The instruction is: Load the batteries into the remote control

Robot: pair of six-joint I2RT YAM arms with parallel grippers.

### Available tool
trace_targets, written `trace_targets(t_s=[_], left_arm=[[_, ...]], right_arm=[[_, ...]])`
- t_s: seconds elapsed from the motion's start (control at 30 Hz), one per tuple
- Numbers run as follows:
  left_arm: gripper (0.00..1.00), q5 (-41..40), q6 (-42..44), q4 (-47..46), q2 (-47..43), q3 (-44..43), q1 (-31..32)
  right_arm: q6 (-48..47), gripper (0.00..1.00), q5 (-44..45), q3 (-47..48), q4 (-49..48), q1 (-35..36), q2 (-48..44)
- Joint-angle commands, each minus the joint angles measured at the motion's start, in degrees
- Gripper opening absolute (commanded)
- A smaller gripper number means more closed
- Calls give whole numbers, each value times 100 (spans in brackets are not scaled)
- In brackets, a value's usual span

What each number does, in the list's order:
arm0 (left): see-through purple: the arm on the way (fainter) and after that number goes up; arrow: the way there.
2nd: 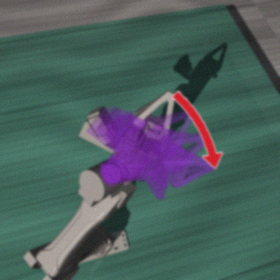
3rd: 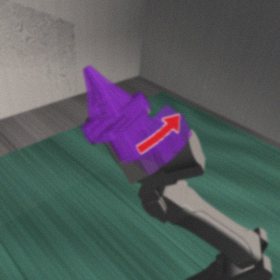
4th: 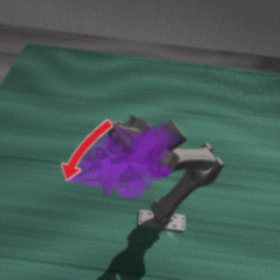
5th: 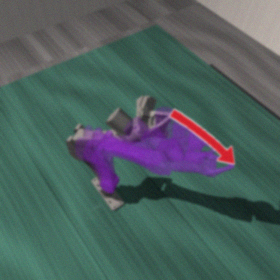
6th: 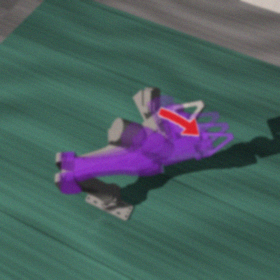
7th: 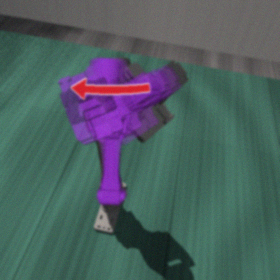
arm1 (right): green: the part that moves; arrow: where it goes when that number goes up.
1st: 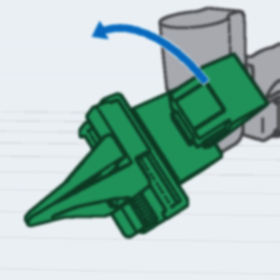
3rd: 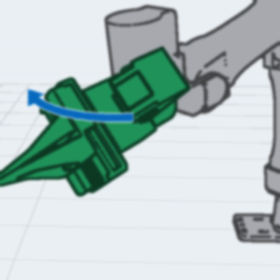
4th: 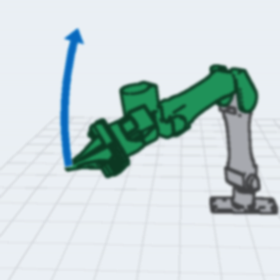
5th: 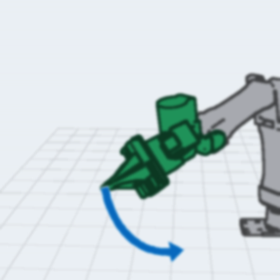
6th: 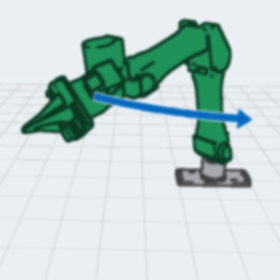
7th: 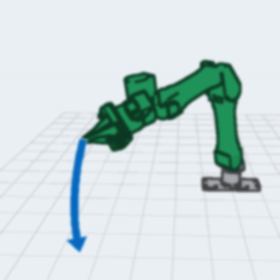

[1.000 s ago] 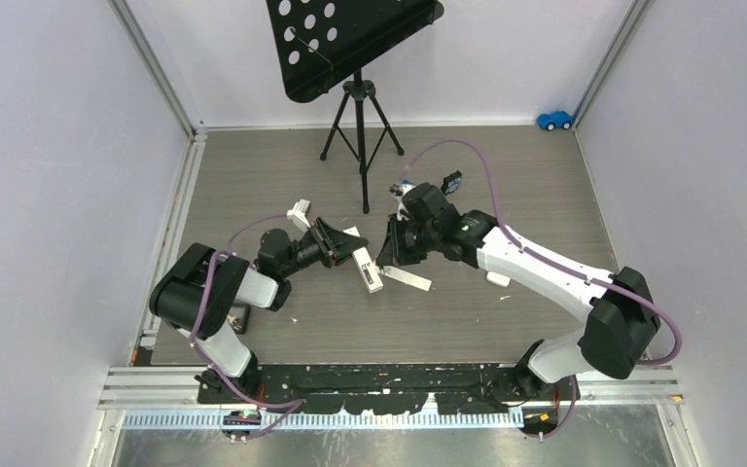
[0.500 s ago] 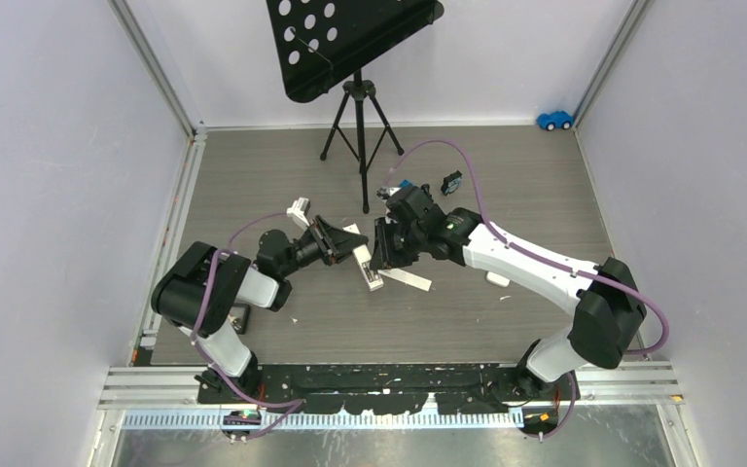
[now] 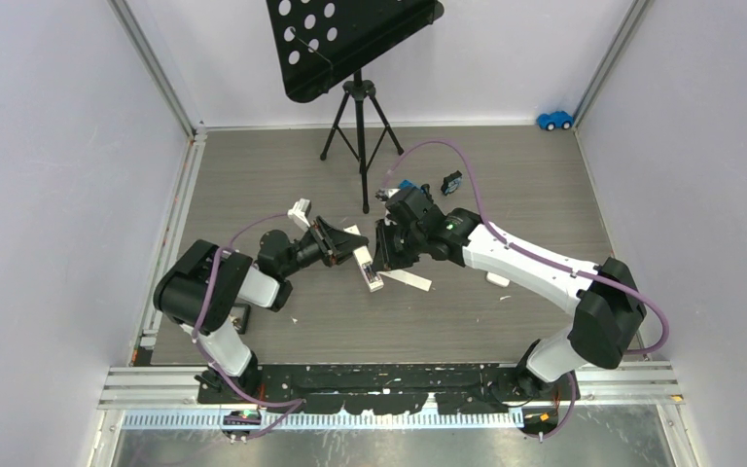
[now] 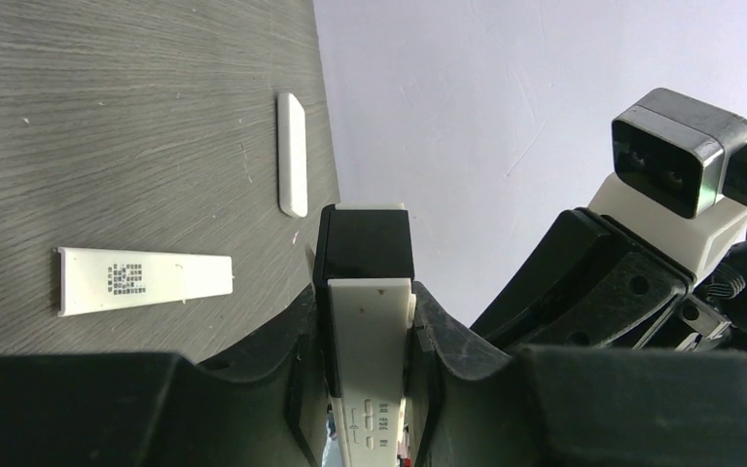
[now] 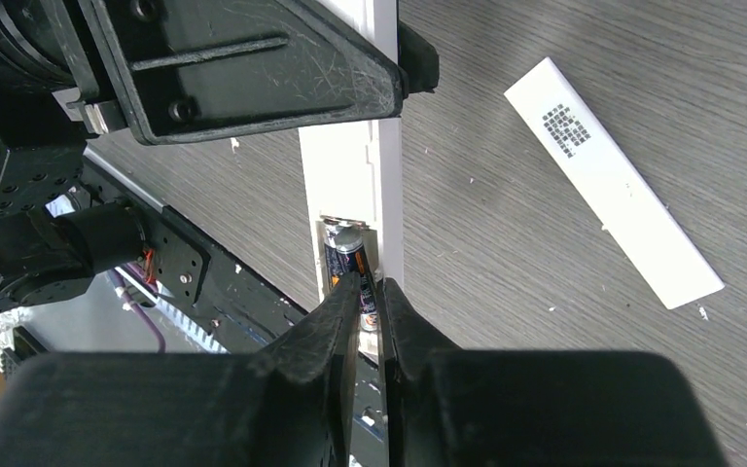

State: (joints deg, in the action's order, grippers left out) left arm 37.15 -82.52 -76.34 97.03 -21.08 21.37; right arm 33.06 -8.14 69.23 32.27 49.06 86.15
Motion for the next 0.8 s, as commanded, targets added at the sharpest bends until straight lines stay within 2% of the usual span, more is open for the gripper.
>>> trace_targets(t_s=[0.0, 0.13, 0.23, 0.33, 0.43, 0.47, 0.63, 0.73, 0.77], left_arm=[[0, 71, -11, -405, 60, -98, 26], [0, 81, -5, -286, 142, -98, 32], [0, 51, 140, 82, 96, -121, 87], [0, -76, 509, 919, -146, -195, 206], [0, -340, 1089, 2087, -584, -332, 271], [0, -418, 1310, 2803, -747, -432, 272], [0, -1264, 2588, 5960, -1638, -1181, 411], [0, -1949, 3069, 7365, -1866, -1650, 625], [0, -2156, 3154, 7559, -1881, -1744, 731]], right_arm=[[-138, 21, 53, 186, -72, 52, -101], [-335, 36, 2, -63, -487, 113, -269], [-423, 39, 107, -253, -739, 160, -251], [-333, 40, 531, -432, -884, 174, -202], [-34, 39, 1198, -743, -1097, 175, -309], [77, 39, 1342, -915, -1266, 175, -401], [372, 35, 1388, -1487, -1627, 174, -652], [521, 35, 1347, -1704, -1722, 175, -661], [582, 35, 1265, -1800, -1831, 174, -661]])
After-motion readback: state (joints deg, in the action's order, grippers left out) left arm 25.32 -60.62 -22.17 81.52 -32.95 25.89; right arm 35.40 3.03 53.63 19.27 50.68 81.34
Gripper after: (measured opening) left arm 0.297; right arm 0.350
